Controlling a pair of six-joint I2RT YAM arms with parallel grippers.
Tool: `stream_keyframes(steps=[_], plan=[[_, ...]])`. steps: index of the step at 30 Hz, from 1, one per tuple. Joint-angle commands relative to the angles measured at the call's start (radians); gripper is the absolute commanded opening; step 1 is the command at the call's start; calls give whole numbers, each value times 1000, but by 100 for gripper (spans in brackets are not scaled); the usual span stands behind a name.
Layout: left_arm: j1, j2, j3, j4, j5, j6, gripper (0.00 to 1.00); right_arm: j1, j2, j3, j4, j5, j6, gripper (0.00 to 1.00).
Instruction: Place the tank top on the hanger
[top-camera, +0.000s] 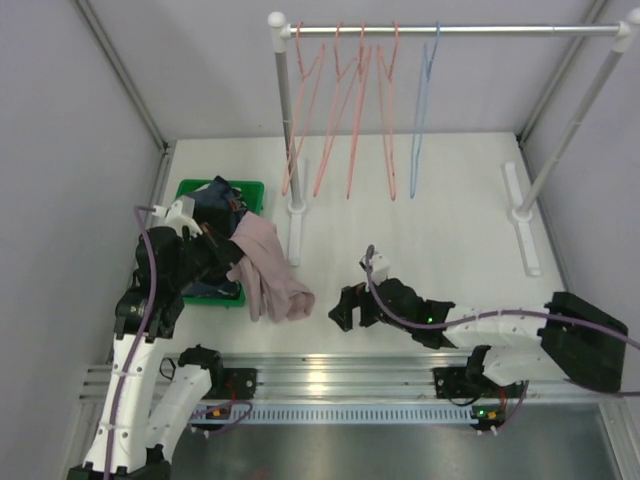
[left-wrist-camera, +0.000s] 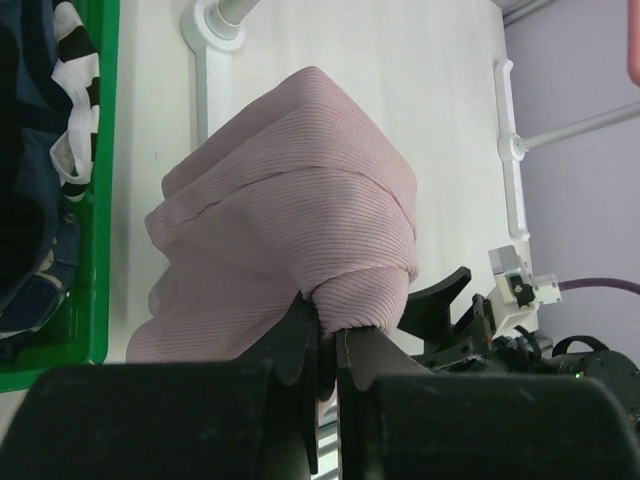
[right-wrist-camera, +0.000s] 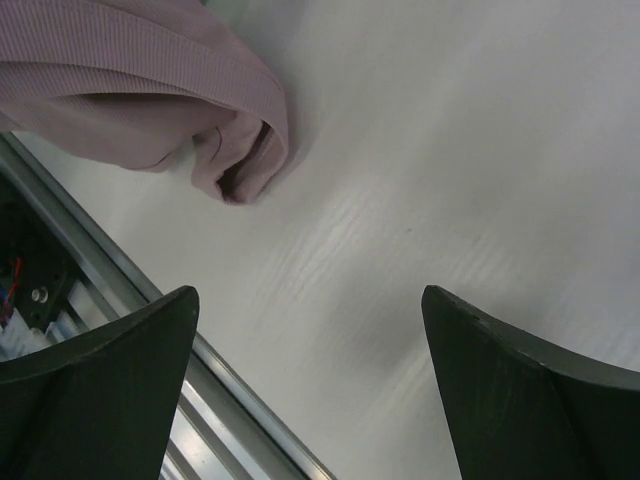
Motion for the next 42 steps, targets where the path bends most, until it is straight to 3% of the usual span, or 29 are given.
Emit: stream_keyframes(steps=[1, 10, 22, 27, 30, 34, 36, 42], plan=[[-2, -5, 29, 56, -37, -14, 0, 53, 159, 119, 209, 77, 17, 92], [-3, -4, 18, 49, -52, -9, 0, 156, 456, 314, 238, 163, 70, 86], [-3, -4, 27, 41, -62, -6, 0, 219, 617, 425, 123, 296, 127, 60], [-3, -5, 15, 41, -62, -9, 0, 228, 662, 457, 97, 321, 130, 55], [-3, -5, 7, 41, -66, -9, 0, 228, 679, 481, 71, 322, 132, 39], [-3, -1, 1, 42, -71, -8, 0, 229, 632, 440, 67, 351, 152, 8], [-3, 9, -7, 51, -65, -8, 0, 234, 561, 397, 59, 380, 155, 0], [-25, 53, -71, 119, -42, -20, 0, 298, 235, 273, -91, 523, 159, 0]])
